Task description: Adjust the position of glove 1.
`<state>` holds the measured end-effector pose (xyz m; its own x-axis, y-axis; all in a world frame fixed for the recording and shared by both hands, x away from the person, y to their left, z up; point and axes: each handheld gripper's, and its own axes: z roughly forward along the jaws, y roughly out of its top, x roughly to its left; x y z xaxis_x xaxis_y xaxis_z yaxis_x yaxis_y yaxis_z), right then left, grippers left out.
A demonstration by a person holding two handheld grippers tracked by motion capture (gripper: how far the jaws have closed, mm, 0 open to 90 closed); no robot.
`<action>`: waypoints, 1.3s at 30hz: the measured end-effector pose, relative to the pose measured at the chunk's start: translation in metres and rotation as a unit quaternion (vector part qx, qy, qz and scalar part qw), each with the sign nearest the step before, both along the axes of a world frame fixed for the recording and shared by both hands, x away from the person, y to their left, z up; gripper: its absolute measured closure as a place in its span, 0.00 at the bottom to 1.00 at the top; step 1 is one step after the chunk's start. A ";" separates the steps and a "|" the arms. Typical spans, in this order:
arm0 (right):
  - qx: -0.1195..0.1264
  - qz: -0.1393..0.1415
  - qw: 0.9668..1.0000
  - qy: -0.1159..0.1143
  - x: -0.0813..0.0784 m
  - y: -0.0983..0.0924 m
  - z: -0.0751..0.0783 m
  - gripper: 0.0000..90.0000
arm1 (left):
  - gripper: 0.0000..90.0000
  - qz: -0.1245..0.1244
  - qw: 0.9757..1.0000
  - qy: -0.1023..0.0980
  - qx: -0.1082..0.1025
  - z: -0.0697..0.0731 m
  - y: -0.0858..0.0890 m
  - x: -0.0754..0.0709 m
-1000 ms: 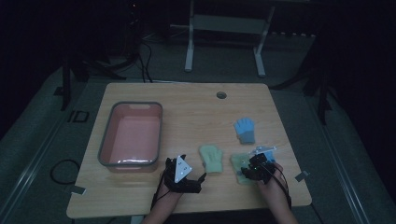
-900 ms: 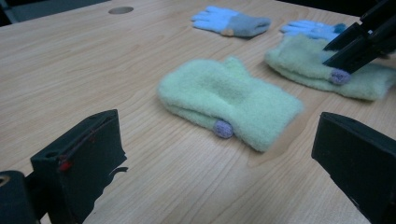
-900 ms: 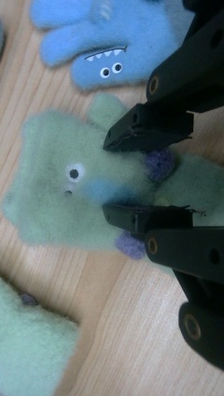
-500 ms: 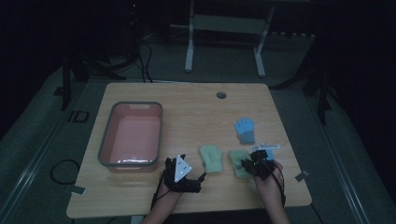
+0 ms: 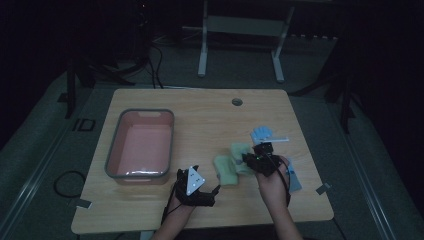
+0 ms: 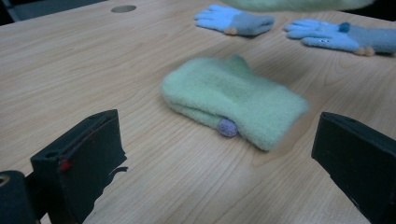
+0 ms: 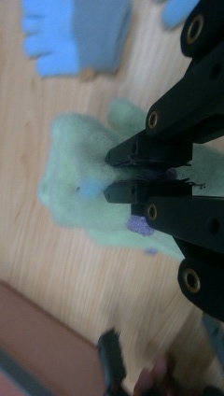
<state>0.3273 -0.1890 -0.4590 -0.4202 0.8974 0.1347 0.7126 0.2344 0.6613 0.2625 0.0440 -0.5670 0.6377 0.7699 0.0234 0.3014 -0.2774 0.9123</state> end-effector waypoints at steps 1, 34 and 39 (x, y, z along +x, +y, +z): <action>0.001 0.006 1.000 -0.001 0.000 0.007 0.002 0.92 | 0.02 -0.001 1.000 0.000 -0.001 0.000 0.000 0.000; -0.046 0.033 0.997 0.052 0.002 0.047 -0.053 0.84 | 0.04 -0.001 1.000 0.000 0.005 0.000 0.007 0.002; -0.041 0.049 0.997 0.038 0.002 0.042 -0.045 0.78 | 0.04 -0.013 1.000 -0.008 0.001 0.000 0.008 0.002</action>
<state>0.3298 -0.1468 -0.5041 -0.4986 0.8613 0.0972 0.7306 0.3573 0.5818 0.2645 0.0518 -0.5667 0.6568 0.7533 0.0345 0.2803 -0.2863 0.9162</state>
